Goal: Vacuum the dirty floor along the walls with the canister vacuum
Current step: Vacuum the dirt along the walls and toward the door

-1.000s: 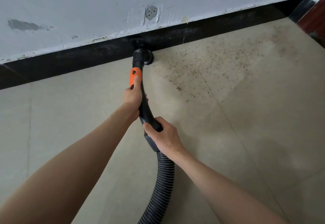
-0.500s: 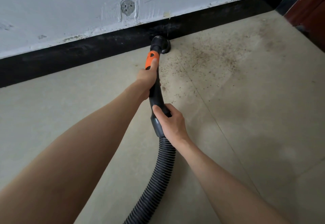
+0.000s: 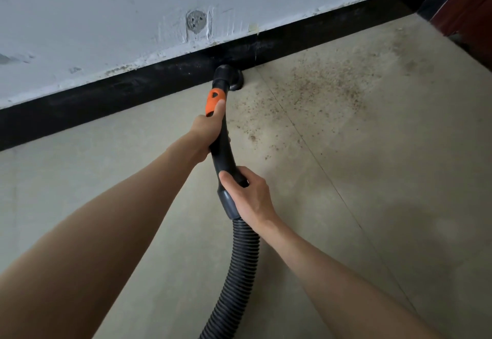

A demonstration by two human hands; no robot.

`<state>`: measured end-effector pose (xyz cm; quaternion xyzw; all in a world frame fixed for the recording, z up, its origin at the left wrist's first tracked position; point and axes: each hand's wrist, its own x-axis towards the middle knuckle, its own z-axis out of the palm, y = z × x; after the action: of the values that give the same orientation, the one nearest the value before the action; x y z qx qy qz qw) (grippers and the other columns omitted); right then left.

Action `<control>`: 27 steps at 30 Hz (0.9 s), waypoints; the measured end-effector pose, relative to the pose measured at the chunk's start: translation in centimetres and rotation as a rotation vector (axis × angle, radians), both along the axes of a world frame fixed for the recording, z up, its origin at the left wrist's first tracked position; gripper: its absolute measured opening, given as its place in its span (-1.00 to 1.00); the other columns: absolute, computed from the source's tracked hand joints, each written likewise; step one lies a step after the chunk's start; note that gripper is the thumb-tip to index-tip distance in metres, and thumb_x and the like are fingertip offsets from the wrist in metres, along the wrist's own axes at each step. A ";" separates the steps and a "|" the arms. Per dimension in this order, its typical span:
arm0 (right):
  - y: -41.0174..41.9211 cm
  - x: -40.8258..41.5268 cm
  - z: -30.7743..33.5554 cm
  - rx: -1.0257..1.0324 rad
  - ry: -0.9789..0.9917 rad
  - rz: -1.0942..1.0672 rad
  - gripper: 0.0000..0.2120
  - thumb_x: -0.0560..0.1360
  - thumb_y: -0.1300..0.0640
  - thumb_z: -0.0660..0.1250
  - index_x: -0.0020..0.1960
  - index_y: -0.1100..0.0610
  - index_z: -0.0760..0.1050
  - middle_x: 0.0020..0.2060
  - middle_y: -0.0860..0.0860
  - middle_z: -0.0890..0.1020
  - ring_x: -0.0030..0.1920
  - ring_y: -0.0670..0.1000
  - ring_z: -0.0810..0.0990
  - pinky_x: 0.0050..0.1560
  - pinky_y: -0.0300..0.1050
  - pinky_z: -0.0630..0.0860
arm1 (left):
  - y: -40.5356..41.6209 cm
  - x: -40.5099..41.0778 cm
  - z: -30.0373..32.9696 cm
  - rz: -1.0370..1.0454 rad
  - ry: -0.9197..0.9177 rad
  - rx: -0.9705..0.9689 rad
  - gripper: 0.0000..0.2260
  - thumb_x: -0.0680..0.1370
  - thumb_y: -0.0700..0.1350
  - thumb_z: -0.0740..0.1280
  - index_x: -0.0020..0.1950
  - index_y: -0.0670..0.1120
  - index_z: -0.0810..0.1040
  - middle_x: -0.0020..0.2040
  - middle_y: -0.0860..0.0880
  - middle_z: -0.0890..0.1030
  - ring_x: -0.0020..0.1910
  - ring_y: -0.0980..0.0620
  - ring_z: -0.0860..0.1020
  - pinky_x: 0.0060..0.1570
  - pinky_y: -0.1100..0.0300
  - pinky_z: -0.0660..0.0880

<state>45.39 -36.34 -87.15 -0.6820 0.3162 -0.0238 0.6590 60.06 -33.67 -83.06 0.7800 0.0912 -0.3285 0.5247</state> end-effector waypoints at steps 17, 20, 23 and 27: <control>7.7 -2.3 4.6 -0.199 0.151 0.286 -0.73 0.50 -0.04 0.34 -0.13 0.19 0.54 -0.32 0.02 0.57 -0.30 -0.03 0.50 -0.25 -0.17 0.38 | 11.3 -3.0 1.3 0.209 0.081 -0.077 -0.70 0.58 0.11 0.24 -0.07 -0.14 0.37 -0.22 -0.10 0.50 -0.27 -0.03 0.53 -0.13 0.09 0.54; 6.3 -2.1 6.1 -0.220 0.173 0.299 -0.66 0.52 -0.04 0.35 -0.05 0.28 0.56 -0.25 0.16 0.61 -0.27 -0.01 0.50 -0.23 -0.15 0.37 | 10.7 -3.1 2.0 0.201 0.120 -0.103 -0.63 0.55 0.16 0.24 0.07 -0.15 0.38 -0.02 -0.16 0.55 0.00 -0.14 0.58 0.13 -0.02 0.53; 4.9 -2.2 6.6 -0.232 0.190 0.279 -0.64 0.52 -0.06 0.35 -0.02 0.28 0.57 -0.12 0.23 0.66 -0.22 0.03 0.54 -0.19 -0.11 0.40 | 9.5 -3.7 2.5 0.162 0.142 -0.133 -0.59 0.56 0.16 0.23 0.17 -0.16 0.36 0.04 -0.15 0.51 0.04 -0.13 0.54 0.12 0.00 0.52; 3.7 -2.0 6.7 -0.229 0.201 0.224 -0.63 0.51 -0.06 0.35 -0.04 0.29 0.57 -0.22 0.15 0.63 -0.24 0.04 0.55 -0.19 -0.11 0.42 | 7.7 -4.3 3.0 0.081 0.125 -0.117 -0.61 0.60 0.12 0.18 0.21 -0.19 0.34 -0.04 -0.12 0.46 0.00 -0.11 0.49 0.08 0.02 0.50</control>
<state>43.38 -32.65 -80.46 -0.7825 0.2979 0.0820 0.5406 55.76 -25.99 -80.04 0.7217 0.1359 -0.3599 0.5755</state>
